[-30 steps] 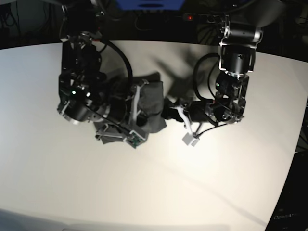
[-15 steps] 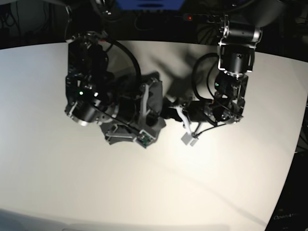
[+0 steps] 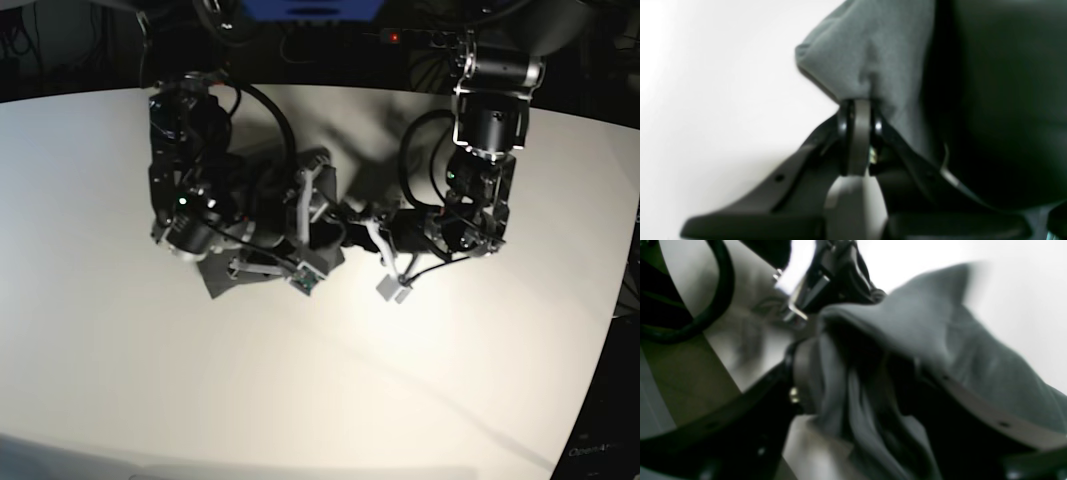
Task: Fold the T-shirt properly
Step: 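Lower the left gripper and grasp the shirt bundle edge beside the right gripper, then hold the bundle with both grippers and fold it over toward the right gripper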
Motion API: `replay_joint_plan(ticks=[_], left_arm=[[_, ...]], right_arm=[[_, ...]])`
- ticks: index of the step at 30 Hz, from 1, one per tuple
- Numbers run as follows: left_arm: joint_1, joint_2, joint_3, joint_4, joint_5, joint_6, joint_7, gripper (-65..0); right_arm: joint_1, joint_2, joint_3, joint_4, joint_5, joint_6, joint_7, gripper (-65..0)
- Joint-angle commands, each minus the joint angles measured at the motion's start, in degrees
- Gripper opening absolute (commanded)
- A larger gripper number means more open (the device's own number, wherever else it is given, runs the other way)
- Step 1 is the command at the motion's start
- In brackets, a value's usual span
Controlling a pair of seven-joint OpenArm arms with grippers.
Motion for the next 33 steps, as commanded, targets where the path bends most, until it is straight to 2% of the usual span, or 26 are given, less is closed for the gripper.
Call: replay_joint_plan(ticks=[1, 9, 13, 15, 21, 28, 33], left_arm=[[-0.77, 0.16, 0.12, 0.67, -0.58, 0.23, 0.31, -62.5], [-0.77, 0.16, 0.12, 0.67, -0.58, 0.23, 0.31, -62.5], [-0.77, 0.16, 0.12, 0.67, -0.58, 0.23, 0.31, -62.5], [-0.68, 0.07, 0.12, 0.67, -0.58, 0.23, 0.31, -62.5], [-0.68, -0.19, -0.06, 0.67, -0.67, 0.23, 0.31, -62.5], [-0.68, 0.16, 0.03, 0.67, -0.67, 0.23, 0.31, -62.5], [-0.68, -0.01, 0.03, 0.67, -0.76, 0.23, 0.57, -62.5]], right_arm=[[1.24, -0.41, -0.14, 0.83, 1.26, 0.43, 1.13, -29.5], [3.71, -1.64, -0.05, 0.74, 1.17, 0.43, 1.04, -28.4], [4.5, 0.91, -0.14, -0.14, 1.17, 0.43, 1.04, -29.9], [5.82, 2.31, 0.04, -1.55, 1.17, 0.43, 0.95, -35.3], [7.13, 8.91, 0.3, -6.21, 1.17, 0.43, 1.48, -64.1], [7.49, 15.94, 0.3, -6.03, 1.17, 0.43, 1.48, -64.4], [7.13, 16.56, 0.47, -6.03, 1.17, 0.43, 1.48, -64.4]])
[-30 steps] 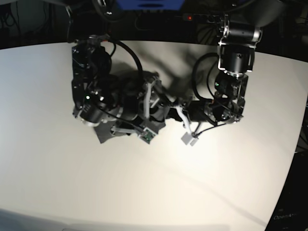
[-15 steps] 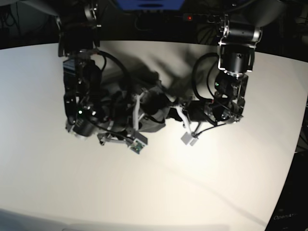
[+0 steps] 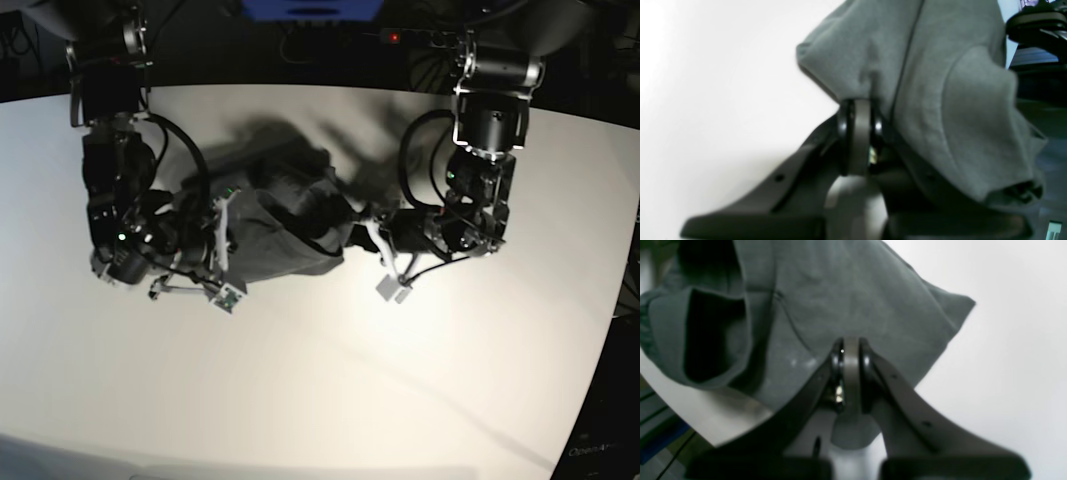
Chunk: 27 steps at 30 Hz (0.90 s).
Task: Fold the T-shirt properly
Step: 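Hold the bundle with both grippers and fold it over toward the right gripper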
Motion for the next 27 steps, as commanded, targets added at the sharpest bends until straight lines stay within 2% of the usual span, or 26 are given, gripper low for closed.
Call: replay_joint_plan(ticks=[1, 3, 9, 14, 22, 27], left_arm=[[-0.7, -0.08, -0.32, 0.63, -0.56, 0.21, 1.65, -62.5], [-0.7, -0.34, -0.41, 1.68, -1.35, 0.21, 4.29, -62.5], [1.76, -2.63, -0.5, 13.29, -10.93, 0.21, 11.23, -62.5], [2.38, -3.77, -0.5, 16.89, -17.0, 0.21, 16.6, -62.5], [2.11, -3.86, -0.32, 16.45, -26.32, 0.21, 17.56, -62.5], [0.09, -7.55, 0.12, 16.19, -35.2, 0.21, 18.27, -62.5]], right_arm=[[0.84, 0.01, 0.61, 0.9, 0.64, 0.41, 0.23, -64.4], [-0.04, -0.08, 0.61, 0.72, 0.64, 0.41, 0.94, -64.4], [-0.74, -0.08, 0.17, -0.6, 0.64, 0.41, 3.84, -64.4], [-0.83, -0.17, 0.08, -2.27, 0.64, 0.41, 5.68, -64.4], [-1.1, -0.17, 0.08, -2.35, 0.64, 0.41, 5.77, -64.4], [-1.1, -0.17, 0.08, -2.35, 0.56, 0.41, 5.68, -64.4]])
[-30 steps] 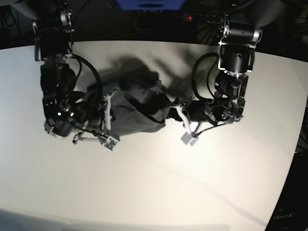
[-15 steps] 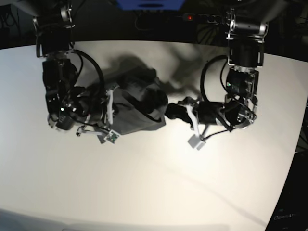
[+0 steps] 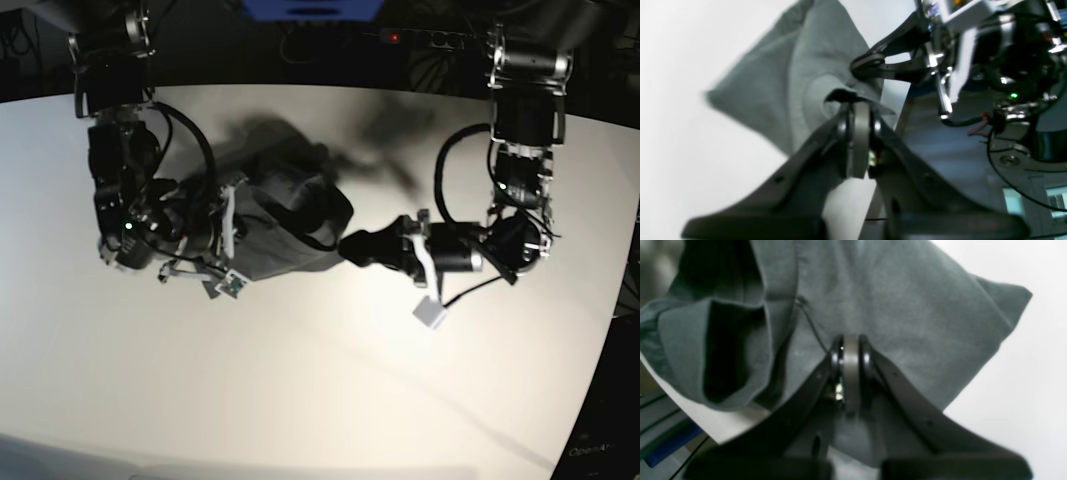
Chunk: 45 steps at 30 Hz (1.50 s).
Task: Fold the T-shirt properly
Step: 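Hold the bundle with both grippers and fold it over toward the right gripper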
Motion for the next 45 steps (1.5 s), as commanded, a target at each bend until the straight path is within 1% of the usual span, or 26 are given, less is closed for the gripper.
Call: replay_joint_plan(ticks=[1, 4, 9, 11, 13, 15, 17, 21, 25, 29, 31, 33, 41, 45], left_arm=[[-1.72, 0.12, -0.06, 0.78, -2.94, -0.21, -0.6, -62.5], [-1.64, 0.56, 0.03, 0.78, -3.29, -0.21, -0.68, -62.5], [-2.78, 5.39, 6.89, -2.74, -3.21, -0.21, -1.12, -62.4], [-3.48, 6.45, 8.47, -3.35, -2.86, -0.21, -2.88, -62.4], [-3.75, 6.89, 9.88, -3.62, -0.83, -0.21, -4.9, -62.4], [-3.83, 6.89, 10.84, -3.7, 1.54, -0.21, -5.96, -62.4], [-3.83, 6.89, 10.84, -3.7, 3.65, -0.21, -5.87, -62.4], [-3.92, 6.27, 11.02, -6.43, 5.06, -0.21, -5.69, -62.4], [-5.33, 4.43, 12.43, -10.3, 5.32, -0.21, -5.69, -62.4], [-6.65, 2.14, 13.31, -11.0, 8.66, -0.21, -5.69, -62.4], [-6.65, 1.7, 13.22, -11.0, 9.36, -0.21, -6.31, -62.4], [-6.91, 1.09, 13.13, -11.0, 9.19, -0.21, -7.98, -62.4], [-9.81, 1.61, 13.22, -11.35, 9.36, -0.21, -16.68, -62.4], [-12.19, 1.7, 13.48, -16.63, 9.36, -0.21, -18.88, -62.4]], right_arm=[[1.13, 0.12, 0.15, 0.86, 0.53, 0.38, 0.79, -64.4], [1.13, 0.12, 0.15, 0.86, 0.53, 0.38, 0.52, -64.4], [1.13, 0.12, 0.15, 0.86, 0.45, 0.38, 0.52, -64.4], [1.13, 0.12, 0.15, 0.86, 0.45, 0.38, 0.44, -64.4], [1.13, 0.12, 0.15, 0.86, 0.45, 0.38, 0.52, -64.4], [1.13, 0.12, 0.15, 0.86, 0.45, 0.38, 0.52, -64.4], [1.13, 0.21, 0.15, 0.86, 0.45, 0.38, 0.44, -64.4], [1.22, 0.29, 0.15, 0.86, 0.45, 0.38, 0.44, -64.4], [1.4, 0.21, 0.15, 0.86, 0.36, 0.38, 0.44, -64.4], [1.57, 0.21, 0.32, 0.86, 0.36, 0.38, 0.35, -64.4], [1.57, 0.21, 0.41, 0.86, 0.36, 0.38, 0.35, -64.4], [1.57, 0.21, 0.41, 0.86, 0.36, 0.38, 0.52, -64.4], [0.96, 0.47, 0.5, 0.86, 0.36, 0.38, 0.44, -64.4], [-0.1, 0.47, 0.5, 0.86, 0.36, 0.38, 0.61, -64.4]])
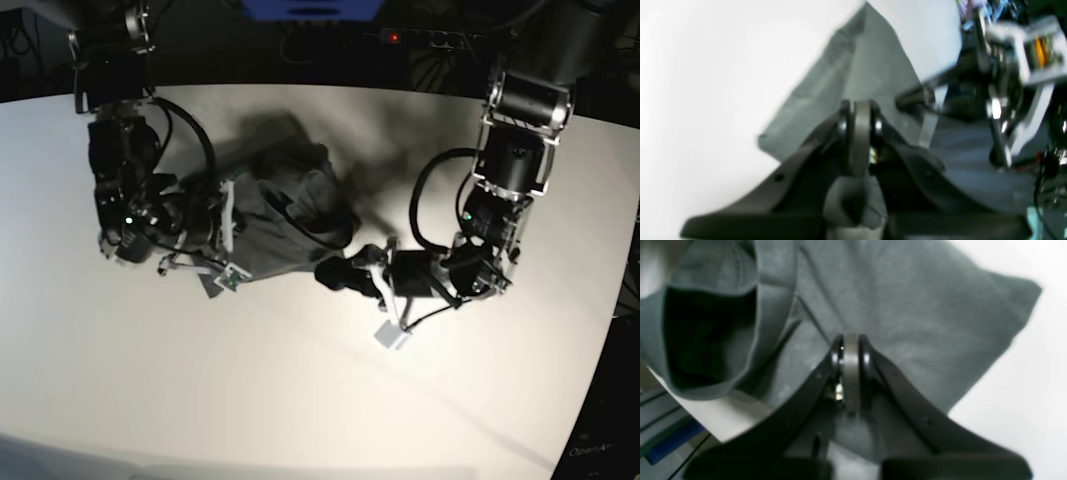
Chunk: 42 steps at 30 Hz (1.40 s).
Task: Fold the T-shirt properly
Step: 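Hold the bundle with both grippers and fold it over toward the right gripper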
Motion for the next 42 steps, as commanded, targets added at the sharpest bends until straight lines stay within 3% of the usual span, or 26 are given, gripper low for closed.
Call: replay_joint_plan(ticks=[1, 6, 9, 19, 21, 24, 33, 42], left_arm=[[-2.09, -0.2, -0.07, -0.88, -1.28, -0.38, -1.4, -62.4], [-3.32, -0.38, -0.07, -3.34, -1.81, -0.38, -1.49, -62.4], [-3.5, -0.2, -0.6, -3.25, -2.86, -0.38, 3.0, -62.4], [-4.55, -2.4, -0.51, 6.24, -20.36, -0.38, 10.47, -62.5], [-4.46, -2.22, 0.28, 6.33, -21.94, 3.26, 10.64, -62.5], [-4.2, -2.22, 4.5, 6.33, -22.11, 5.9, 11.35, -62.5], [-4.2, -3.01, 15.14, 5.98, -21.76, 6.52, 11.0, -62.5], [-4.2, -2.66, 15.58, 5.54, -8.84, 6.52, 8.8, -62.5]], right_arm=[[0.71, 0.32, 0.28, 0.86, 0.51, 0.38, 0.81, -64.4], [0.45, 0.4, 0.28, 0.86, 0.51, 0.38, 0.99, -64.4], [0.97, 0.4, 0.28, 0.86, 0.42, 0.38, 0.9, -64.4], [1.68, 0.4, 0.19, 0.86, 0.42, 0.38, 0.81, -64.4], [1.68, 0.4, 0.19, 0.86, 0.42, 0.38, 0.81, -64.4], [1.68, 0.4, 0.19, 0.86, 0.42, 0.38, 0.81, -64.4], [1.76, 0.4, 0.28, 0.86, 0.42, 0.38, 0.9, -64.4], [1.76, 0.4, 0.28, 0.86, 0.42, 0.38, 0.9, -64.4]])
